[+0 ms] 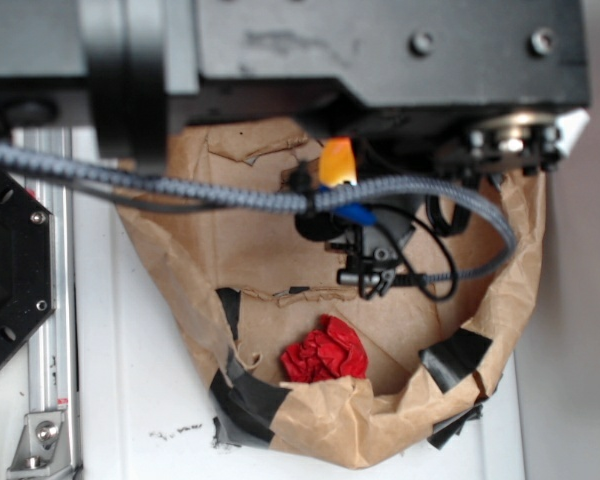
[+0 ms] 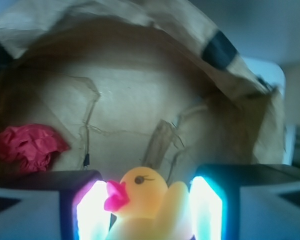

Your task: Grab the yellow duck.

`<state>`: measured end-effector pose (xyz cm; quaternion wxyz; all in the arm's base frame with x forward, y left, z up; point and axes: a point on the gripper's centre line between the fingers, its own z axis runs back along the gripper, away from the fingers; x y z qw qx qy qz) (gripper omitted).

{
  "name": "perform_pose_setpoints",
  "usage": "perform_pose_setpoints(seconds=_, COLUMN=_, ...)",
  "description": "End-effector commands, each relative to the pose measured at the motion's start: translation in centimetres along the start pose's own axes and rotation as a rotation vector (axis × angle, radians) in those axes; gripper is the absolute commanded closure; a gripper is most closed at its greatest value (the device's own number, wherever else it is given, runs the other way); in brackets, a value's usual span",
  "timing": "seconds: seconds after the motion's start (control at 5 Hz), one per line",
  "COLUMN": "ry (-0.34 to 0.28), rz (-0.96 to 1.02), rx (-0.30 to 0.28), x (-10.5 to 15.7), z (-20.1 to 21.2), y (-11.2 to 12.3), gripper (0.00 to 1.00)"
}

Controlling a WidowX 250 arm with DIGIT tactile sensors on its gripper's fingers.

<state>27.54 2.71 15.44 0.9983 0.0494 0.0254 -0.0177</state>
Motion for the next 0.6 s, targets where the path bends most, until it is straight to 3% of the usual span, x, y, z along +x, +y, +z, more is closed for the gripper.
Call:
perform_pose_setpoints(seconds=0.0, ry=-0.117, rz=0.084, rx=-0.02, x=-0.87, z=1.93, y=-0.32, gripper=1.0)
perform_pose_setpoints(seconds=0.4, ry=-0.123, rz=0.158, rx=-0.037, x=-1.46, z=1.52, y=-0.01, gripper=1.0)
